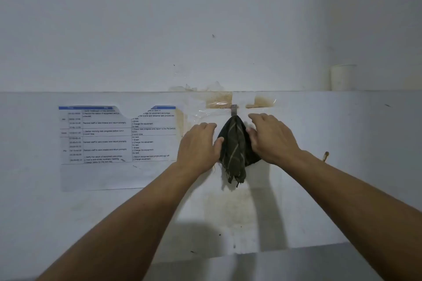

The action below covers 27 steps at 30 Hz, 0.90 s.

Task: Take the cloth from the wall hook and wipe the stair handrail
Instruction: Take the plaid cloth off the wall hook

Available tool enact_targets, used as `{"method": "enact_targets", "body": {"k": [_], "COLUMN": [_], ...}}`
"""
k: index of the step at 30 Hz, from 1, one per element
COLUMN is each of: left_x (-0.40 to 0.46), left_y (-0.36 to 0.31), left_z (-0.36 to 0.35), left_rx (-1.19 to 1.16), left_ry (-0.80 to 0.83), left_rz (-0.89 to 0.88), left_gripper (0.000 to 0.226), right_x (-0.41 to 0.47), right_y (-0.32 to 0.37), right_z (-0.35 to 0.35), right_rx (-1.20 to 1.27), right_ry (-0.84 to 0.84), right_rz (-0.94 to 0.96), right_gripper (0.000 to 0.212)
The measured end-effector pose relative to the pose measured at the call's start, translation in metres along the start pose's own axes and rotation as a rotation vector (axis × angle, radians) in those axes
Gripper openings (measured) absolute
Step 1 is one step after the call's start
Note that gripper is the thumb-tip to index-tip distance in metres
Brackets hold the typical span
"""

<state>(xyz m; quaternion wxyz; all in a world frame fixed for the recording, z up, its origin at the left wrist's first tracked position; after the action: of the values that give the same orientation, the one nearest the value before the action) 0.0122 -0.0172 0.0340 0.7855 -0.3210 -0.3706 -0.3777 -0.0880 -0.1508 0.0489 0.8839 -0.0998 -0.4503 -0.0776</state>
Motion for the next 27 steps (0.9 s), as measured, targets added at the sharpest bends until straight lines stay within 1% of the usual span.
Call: {"method": "enact_targets", "body": {"k": [5, 11, 17, 22, 27], "left_x": [0.011, 0.014, 0.017, 0.027, 0.022], "left_y": [0.000, 0.001, 0.004, 0.013, 0.027], "left_z": [-0.015, -0.029, -0.020, 0.010, 0.048], "left_rx": [-0.031, -0.042, -0.173, -0.323, -0.408], "left_ry": [0.014, -0.001, -0.016, -0.112, -0.148], "left_rz": [0.099, 0.187, 0.277, 0.415, 0.416], "left_gripper": [0.029, 0.017, 0.013, 0.008, 0.004], "right_x": [0.003, 0.002, 0.007, 0.017, 0.027], "right_y": [-0.014, -0.015, -0.021, -0.023, -0.003], "right_z": [-0.027, -0.047, -0.037, -0.005, 0.020], "right_rx": [0.119, 0.256, 0.366, 0.398, 0.408], "right_ry": [-0.001, -0.070, -0.154, -0.224, -0.228], "right_rz": [-0.120, -0.207, -0.268, -0.241, -0.071], "right_gripper": [0.025, 0.018, 0.012, 0.008, 0.010]}}
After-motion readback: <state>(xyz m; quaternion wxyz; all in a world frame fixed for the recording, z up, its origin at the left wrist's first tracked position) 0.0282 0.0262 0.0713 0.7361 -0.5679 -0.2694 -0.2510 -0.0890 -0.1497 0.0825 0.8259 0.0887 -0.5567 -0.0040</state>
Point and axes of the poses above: each hand's wrist, its own x-axis towards the middle knuckle, its own z-axis out of the back of the hand, y = z × x, the point moved 4 cm from there along x, towards the middle knuckle, and after that the axes turned 9 degrees about z, right-handed, at the moved point
